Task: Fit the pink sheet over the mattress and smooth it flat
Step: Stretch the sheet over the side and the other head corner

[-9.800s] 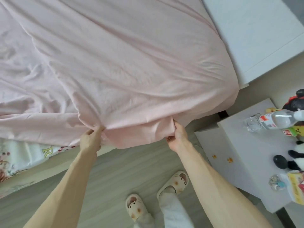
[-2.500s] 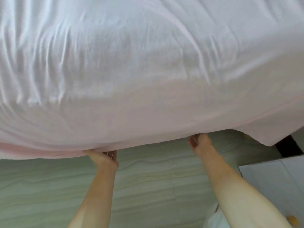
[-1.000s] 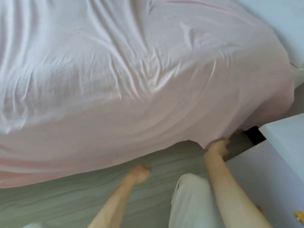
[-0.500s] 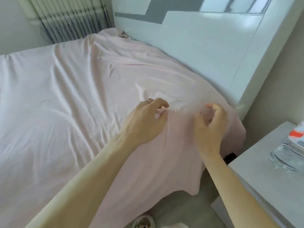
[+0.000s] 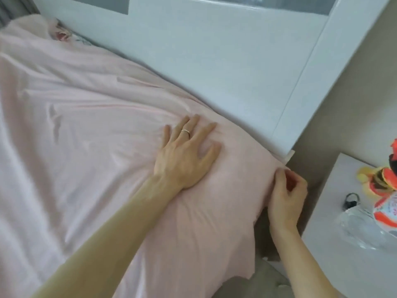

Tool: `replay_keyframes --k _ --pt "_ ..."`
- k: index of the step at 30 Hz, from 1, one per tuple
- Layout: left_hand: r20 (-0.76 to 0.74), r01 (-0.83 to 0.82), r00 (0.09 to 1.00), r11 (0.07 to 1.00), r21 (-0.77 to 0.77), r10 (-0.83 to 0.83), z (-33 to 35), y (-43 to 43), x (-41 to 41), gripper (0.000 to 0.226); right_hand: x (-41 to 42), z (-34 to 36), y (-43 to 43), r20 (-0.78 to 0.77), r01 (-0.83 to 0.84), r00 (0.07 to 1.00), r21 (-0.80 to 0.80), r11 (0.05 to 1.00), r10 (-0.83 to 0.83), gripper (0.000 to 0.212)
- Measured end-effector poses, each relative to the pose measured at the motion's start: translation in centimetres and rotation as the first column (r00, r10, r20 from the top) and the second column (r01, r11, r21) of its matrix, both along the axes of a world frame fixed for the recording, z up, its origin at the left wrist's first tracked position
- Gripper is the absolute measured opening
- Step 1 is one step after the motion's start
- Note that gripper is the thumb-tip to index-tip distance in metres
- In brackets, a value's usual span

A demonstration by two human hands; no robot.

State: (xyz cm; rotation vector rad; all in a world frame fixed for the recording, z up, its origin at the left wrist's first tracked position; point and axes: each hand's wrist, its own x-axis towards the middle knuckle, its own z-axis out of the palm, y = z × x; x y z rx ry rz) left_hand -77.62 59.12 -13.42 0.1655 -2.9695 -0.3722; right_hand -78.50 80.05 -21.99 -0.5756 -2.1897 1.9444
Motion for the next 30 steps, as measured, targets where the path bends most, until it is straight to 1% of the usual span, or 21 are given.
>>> replay_keyframes --k 1,2,5,7,8,10,11,13,15,17,18,20,22,23,24,26,28,30 --pt "-0.062 0.001 0.998 0.999 -0.047 -0.004 0.0 0.0 0.4 0.05 0.3 0.5 0.0 0.035 -0.066 0.997 0.022 0.998 0.066 0.022" --pt "-0.089 0.023 0.996 0.997 -0.068 -0.029 0.5 -0.2 -0.3 0.047 0.4 1.4 0.4 0.094 -0.123 0.989 0.056 0.991 0.117 0.023" --pt "-0.133 0.162 0.975 0.98 -0.112 -0.176 2.1 -1.0 -2.8 0.037 1.7 4.4 0.8 0.251 -0.287 0.938 0.172 0.942 0.239 0.029" --pt "-0.126 0.318 0.935 0.94 -0.125 -0.333 2.7 -0.4 -4.8 0.029 2.5 5.9 0.7 0.359 -0.331 0.903 0.228 0.916 0.237 0.03" --pt "-0.096 0.391 0.909 0.91 -0.136 -0.405 3.0 0.2 -5.7 0.023 2.8 6.6 0.6 0.401 -0.341 0.888 0.248 0.907 0.224 0.029" --pt "-0.04 0.506 0.854 0.846 -0.168 -0.519 3.5 1.3 -7.3 0.006 2.6 7.1 0.4 0.437 -0.343 0.88 0.31 0.887 0.188 0.023" --pt "0.014 0.555 0.826 0.808 -0.196 -0.564 3.7 1.9 -7.8 0.003 2.4 7.4 0.5 0.439 -0.359 0.88 0.36 0.861 0.183 0.022" --pt "0.086 0.621 0.769 0.708 -0.336 -0.634 4.3 3.0 -8.6 0.014 1.8 8.1 0.5 0.447 -0.411 0.873 0.456 0.79 0.196 0.021" --pt "0.093 0.658 0.71 0.609 -0.444 -0.698 5.0 3.9 -9.5 0.017 1.0 8.7 0.8 0.461 -0.431 0.871 0.548 0.717 0.171 0.017" --pt "0.07 0.649 0.688 0.569 -0.505 -0.722 4.8 4.3 -9.8 0.024 0.5 9.4 1.1 0.442 -0.42 0.884 0.604 0.678 0.154 0.017" --pt "0.063 0.654 0.681 0.567 -0.5 -0.73 4.6 4.1 -10.2 0.023 0.0 9.5 1.3 0.431 -0.406 0.891 0.613 0.678 0.144 0.018" --pt "0.061 0.694 0.666 0.588 -0.416 -0.743 4.0 3.1 -9.9 0.014 -0.8 9.6 1.4 0.426 -0.362 0.9 0.602 0.711 0.097 0.018" --pt "0.056 0.702 0.684 0.636 -0.321 -0.727 3.6 2.1 -9.4 0.023 -1.5 9.2 0.9 0.443 -0.327 0.895 0.58 0.746 0.049 0.014" --pt "0.077 0.705 0.693 0.65 -0.283 -0.717 3.8 1.9 -9.2 0.026 -1.8 8.9 0.5 0.461 -0.326 0.887 0.558 0.763 0.042 0.014" --pt "0.075 0.7 0.698 0.657 -0.281 -0.712 3.9 1.7 -9.2 0.023 -1.9 8.6 0.3 0.483 -0.332 0.874 0.523 0.785 0.048 0.015" --pt "0.115 0.701 0.699 0.645 -0.306 -0.705 4.0 2.1 -9.4 0.004 -2.0 8.3 0.5 0.522 -0.382 0.846 0.452 0.806 0.109 0.019" --pt "0.093 0.717 0.661 0.59 -0.372 -0.745 4.1 3.0 -9.8 0.018 -1.9 8.8 1.4 0.603 -0.477 0.78 0.398 0.784 0.169 0.019" --pt "0.031 0.694 0.658 0.59 -0.413 -0.752 4.7 3.2 -10.2 0.025 -1.7 9.5 2.1 0.7 -0.6 0.682 0.368 0.71 0.213 0.014"
